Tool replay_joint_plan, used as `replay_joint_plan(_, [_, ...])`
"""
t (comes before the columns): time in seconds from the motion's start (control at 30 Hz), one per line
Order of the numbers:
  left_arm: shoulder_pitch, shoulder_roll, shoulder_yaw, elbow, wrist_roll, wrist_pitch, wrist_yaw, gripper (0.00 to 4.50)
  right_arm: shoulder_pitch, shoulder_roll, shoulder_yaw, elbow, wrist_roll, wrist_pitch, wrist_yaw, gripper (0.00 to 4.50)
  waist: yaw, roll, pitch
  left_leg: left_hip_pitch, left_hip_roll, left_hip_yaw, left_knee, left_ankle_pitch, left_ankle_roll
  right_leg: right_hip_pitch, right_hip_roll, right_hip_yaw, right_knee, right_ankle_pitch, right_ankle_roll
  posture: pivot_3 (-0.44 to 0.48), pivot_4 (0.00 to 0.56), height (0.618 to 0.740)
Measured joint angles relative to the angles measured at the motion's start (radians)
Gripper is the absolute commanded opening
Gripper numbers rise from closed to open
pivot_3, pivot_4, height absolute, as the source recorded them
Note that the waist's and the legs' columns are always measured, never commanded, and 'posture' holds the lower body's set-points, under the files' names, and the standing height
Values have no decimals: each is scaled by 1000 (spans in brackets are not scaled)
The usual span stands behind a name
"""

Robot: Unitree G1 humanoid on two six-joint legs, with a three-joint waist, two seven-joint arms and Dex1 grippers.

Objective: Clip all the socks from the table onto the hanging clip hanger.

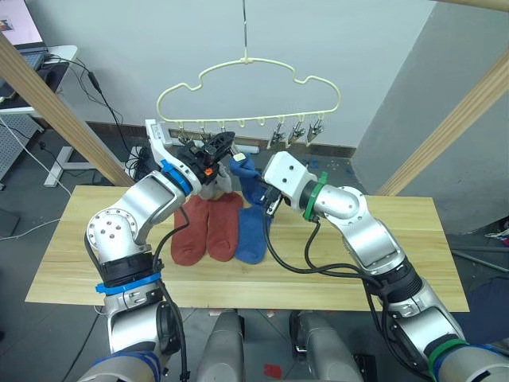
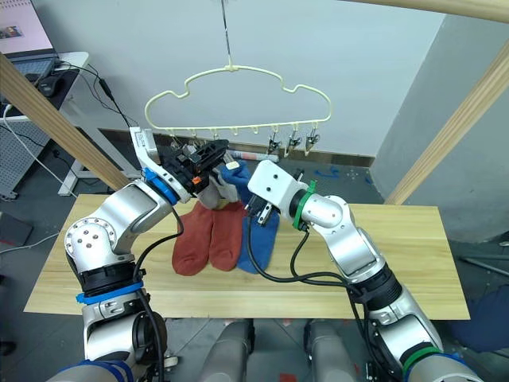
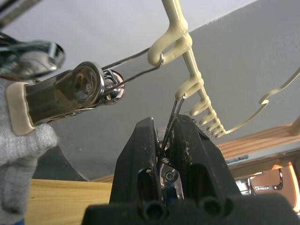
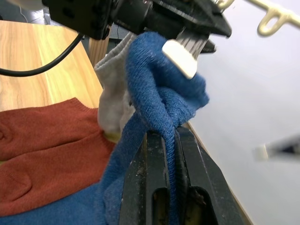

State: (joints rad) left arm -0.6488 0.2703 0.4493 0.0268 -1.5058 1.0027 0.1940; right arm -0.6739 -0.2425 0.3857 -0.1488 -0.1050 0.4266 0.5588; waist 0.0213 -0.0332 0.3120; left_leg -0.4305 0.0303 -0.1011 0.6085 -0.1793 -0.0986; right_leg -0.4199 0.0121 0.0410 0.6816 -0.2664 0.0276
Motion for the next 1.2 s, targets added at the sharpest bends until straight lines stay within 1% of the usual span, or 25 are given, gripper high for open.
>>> replay_joint_plan(0.03, [5,10,-10,-9,15,-9,-16,202,-2,4,-1,0,0,0,0,18,0,0,0,0,0,0,0,0,0,0,0,0,0,0,0,178,289,740])
replay_joint_plan(0.1, [9,20,-19,-20,37,-20,-40,943,-3,10,-3,0,0,0,0,0,0,0,0,0,0,0,0,0,0,0,0,0,0,0,0,178,289,740])
replay_joint_plan(0.2, [29,20,-30,-21,58,-34,-58,1848,-3,14,-3,0,1,1,0,0,1,0,0,0,0,0,0,0,0,0,0,0,0,0,0,179,289,740])
replay_joint_plan(0.27, [54,13,-31,-16,59,-37,-55,2450,-3,14,-5,0,1,1,0,0,3,0,0,-2,0,-2,0,0,0,-1,-1,-1,0,0,0,179,289,740])
replay_joint_plan(0.4, [54,20,-21,-16,45,-50,-54,3630,-2,23,-7,0,2,1,-1,0,7,0,0,-3,0,-3,0,0,0,-1,-1,-2,-1,0,0,182,286,740])
replay_joint_plan(0.43, [59,36,-23,-24,43,-48,-58,3988,2,33,-10,1,9,2,-5,0,7,-1,0,-3,0,-3,0,0,0,-1,-1,-2,-1,0,0,182,286,740])
replay_joint_plan(0.47, [72,72,-30,-41,57,-40,-67,4342,13,51,-16,3,14,7,-15,0,4,-1,0,-2,0,-3,0,0,0,-1,-1,-2,-1,0,-1,192,284,740])
replay_joint_plan(0.5, [90,129,-53,-71,89,-21,-77,4463,29,76,-33,8,31,21,-23,0,2,-1,0,-2,0,-2,-1,0,0,-1,-1,-1,-1,0,-1,192,284,740])
replay_joint_plan(0.53, [113,197,-83,-110,128,8,-84,4463,49,104,-60,23,56,44,-37,0,2,-1,0,-2,1,-3,-2,0,0,-2,-1,-1,0,1,-2,197,284,740])
replay_joint_plan(0.57, [133,247,-115,-148,175,24,-96,4500,62,123,-84,40,77,68,-46,433,4,0,1,-2,0,-3,-2,0,0,-2,-1,-2,0,1,-2,211,282,740])
replay_joint_plan(0.6, [149,289,-154,-187,228,32,-102,4500,71,139,-107,51,95,90,-54,580,4,0,1,-2,0,-3,-2,0,0,-2,-1,-1,-1,1,-2,216,281,740])
replay_joint_plan(0.63, [183,358,-225,-257,336,26,-106,4500,74,161,-136,65,130,119,-57,836,5,0,1,-2,0,-3,-2,0,0,-2,-1,-1,-1,1,-2,222,280,740])
replay_joint_plan(0.67, [208,391,-265,-299,407,12,-115,4500,74,173,-151,68,151,138,-57,1200,6,0,1,-2,-1,-2,-3,0,0,-2,0,-1,-1,1,-2,232,279,740])
replay_joint_plan(0.7, [237,410,-289,-337,470,-14,-136,4500,75,186,-169,68,175,158,-58,1594,7,0,1,-2,-1,-2,-3,0,0,-2,-1,-1,-1,1,-2,232,279,740])
replay_joint_plan(0.73, [283,422,-308,-381,527,-59,-177,4500,76,193,-180,67,195,177,-59,1865,9,0,1,-2,-1,-2,-3,0,0,-2,-1,-1,-2,1,-2,238,277,740])
replay_joint_plan(0.8, [378,448,-347,-452,614,-157,-301,4500,93,197,-209,60,220,210,-68,2630,13,0,1,-2,-1,-1,-5,0,1,-2,-5,-1,-2,1,-5,244,278,740])
replay_joint_plan(0.87, [441,479,-378,-472,665,-212,-417,4500,123,183,-226,43,230,239,-85,3344,25,0,1,-2,-1,-2,-7,-2,3,-3,-5,-1,-2,-1,-8,252,277,740])
replay_joint_plan(0.9, [465,484,-381,-469,685,-232,-466,4500,143,177,-240,30,233,251,-98,3678,32,1,1,-2,0,-3,-9,-2,3,-4,-5,-1,-2,-3,-6,252,277,740])
replay_joint_plan(1.03, [505,452,-362,-466,741,-356,-591,4500,224,143,-287,-66,244,280,-142,3678,48,1,1,-2,0,-3,-10,-2,3,-4,-5,-1,-2,-4,-7,254,276,740])
replay_joint_plan(1.17, [506,406,-330,-483,777,-434,-623,4500,244,150,-333,-173,244,282,-214,2680,54,1,1,-2,0,-2,-10,-2,3,-4,-5,-1,-2,-4,-6,243,272,740])
replay_joint_plan(1.2, [506,394,-324,-500,777,-445,-629,4500,239,157,-342,-207,244,282,-237,2680,53,1,1,-2,0,-2,-10,-2,3,-4,-5,-1,-2,-4,-6,243,272,740])
